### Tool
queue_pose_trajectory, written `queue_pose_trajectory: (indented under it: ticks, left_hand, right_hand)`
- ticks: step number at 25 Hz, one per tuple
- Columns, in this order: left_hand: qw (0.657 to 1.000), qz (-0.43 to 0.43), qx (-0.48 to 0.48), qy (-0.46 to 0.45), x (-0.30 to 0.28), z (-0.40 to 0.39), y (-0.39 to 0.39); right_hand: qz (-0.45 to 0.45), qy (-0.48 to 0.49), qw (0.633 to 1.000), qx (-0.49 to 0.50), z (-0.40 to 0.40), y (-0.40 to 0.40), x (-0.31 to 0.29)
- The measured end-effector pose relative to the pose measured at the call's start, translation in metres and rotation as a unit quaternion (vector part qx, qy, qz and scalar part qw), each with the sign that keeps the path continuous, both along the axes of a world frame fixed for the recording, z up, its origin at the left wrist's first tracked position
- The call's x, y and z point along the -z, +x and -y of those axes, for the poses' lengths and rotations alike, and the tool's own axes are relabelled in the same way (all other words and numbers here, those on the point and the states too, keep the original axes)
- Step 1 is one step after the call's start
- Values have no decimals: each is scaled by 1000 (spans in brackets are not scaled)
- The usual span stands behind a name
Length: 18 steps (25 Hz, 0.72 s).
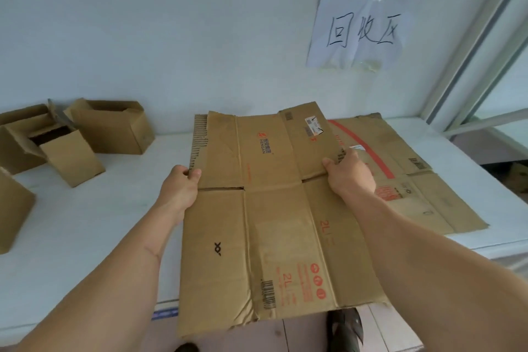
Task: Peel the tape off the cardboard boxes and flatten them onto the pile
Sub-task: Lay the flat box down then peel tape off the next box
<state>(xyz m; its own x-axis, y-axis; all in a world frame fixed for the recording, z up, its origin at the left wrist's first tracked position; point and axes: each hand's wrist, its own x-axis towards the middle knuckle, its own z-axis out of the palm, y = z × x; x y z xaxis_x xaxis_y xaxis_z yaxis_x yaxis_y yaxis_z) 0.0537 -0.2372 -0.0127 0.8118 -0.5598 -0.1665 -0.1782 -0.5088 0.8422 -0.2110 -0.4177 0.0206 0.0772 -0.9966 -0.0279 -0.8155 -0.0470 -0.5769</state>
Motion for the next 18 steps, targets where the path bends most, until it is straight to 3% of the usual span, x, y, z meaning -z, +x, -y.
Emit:
queue_pose_trajectory:
  ticks: [6,9,14,18]
  left_hand:
    - [995,-70,18,-65,-10,135,-60]
    - [994,-81,20,-75,6,195,-100]
    - [1000,7,18,-4,45,236,-141]
    - [988,115,33,96,63,237,-156]
  right_hand:
    - [0,-62,998,29,119,-77,-37]
    - [-43,-91,994,42,175,-108,-27]
    - [-104,-83,991,30,216,-130,35]
    - [-188,-17,982,29,207,-133,83]
